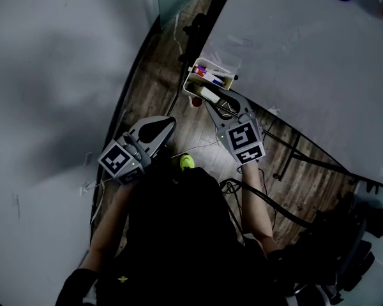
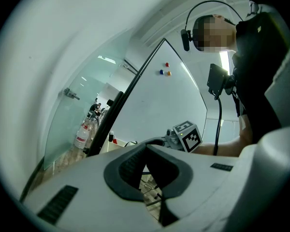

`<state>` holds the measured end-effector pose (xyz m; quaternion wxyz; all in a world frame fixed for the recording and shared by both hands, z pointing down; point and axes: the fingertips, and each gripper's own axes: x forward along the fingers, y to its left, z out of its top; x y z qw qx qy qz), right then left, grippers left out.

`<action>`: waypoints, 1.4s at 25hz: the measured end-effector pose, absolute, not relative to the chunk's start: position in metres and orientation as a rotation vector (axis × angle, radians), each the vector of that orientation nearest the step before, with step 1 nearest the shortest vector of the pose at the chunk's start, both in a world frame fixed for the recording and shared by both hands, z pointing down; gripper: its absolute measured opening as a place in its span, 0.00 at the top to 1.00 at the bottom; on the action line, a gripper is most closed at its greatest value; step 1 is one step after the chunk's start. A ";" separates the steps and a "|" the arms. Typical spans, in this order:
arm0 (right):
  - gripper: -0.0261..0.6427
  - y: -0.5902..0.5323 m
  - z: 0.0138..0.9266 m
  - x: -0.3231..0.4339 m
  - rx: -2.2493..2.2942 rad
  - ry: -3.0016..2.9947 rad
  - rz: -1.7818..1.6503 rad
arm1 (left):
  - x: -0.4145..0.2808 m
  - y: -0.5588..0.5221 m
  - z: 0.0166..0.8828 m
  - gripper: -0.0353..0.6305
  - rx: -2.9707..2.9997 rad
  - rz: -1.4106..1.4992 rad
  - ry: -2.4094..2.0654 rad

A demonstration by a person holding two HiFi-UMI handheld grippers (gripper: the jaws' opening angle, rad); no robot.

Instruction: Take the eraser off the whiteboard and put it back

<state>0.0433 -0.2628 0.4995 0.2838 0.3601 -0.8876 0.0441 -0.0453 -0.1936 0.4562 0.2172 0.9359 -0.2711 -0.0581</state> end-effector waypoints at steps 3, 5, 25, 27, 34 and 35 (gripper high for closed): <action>0.73 -0.263 0.499 0.043 0.963 -2.383 0.126 | -0.045 -0.194 0.455 0.91 2.590 -0.161 -0.753; 0.73 -0.264 0.497 0.043 0.968 -2.391 0.127 | -0.045 -0.194 0.455 0.91 2.586 -0.157 -0.756; 0.73 -0.254 0.475 0.060 0.992 -2.464 0.096 | -0.024 -0.192 0.448 0.91 2.618 -0.124 -0.781; 0.73 -0.248 0.473 0.064 0.983 -2.475 0.094 | -0.018 -0.186 0.448 0.91 2.613 -0.117 -0.794; 0.73 -0.220 0.464 0.079 0.935 -2.515 0.079 | 0.005 -0.158 0.440 0.91 2.617 -0.118 -0.841; 0.73 -0.216 0.464 0.080 0.928 -2.520 0.077 | 0.007 -0.155 0.439 0.91 2.616 -0.120 -0.849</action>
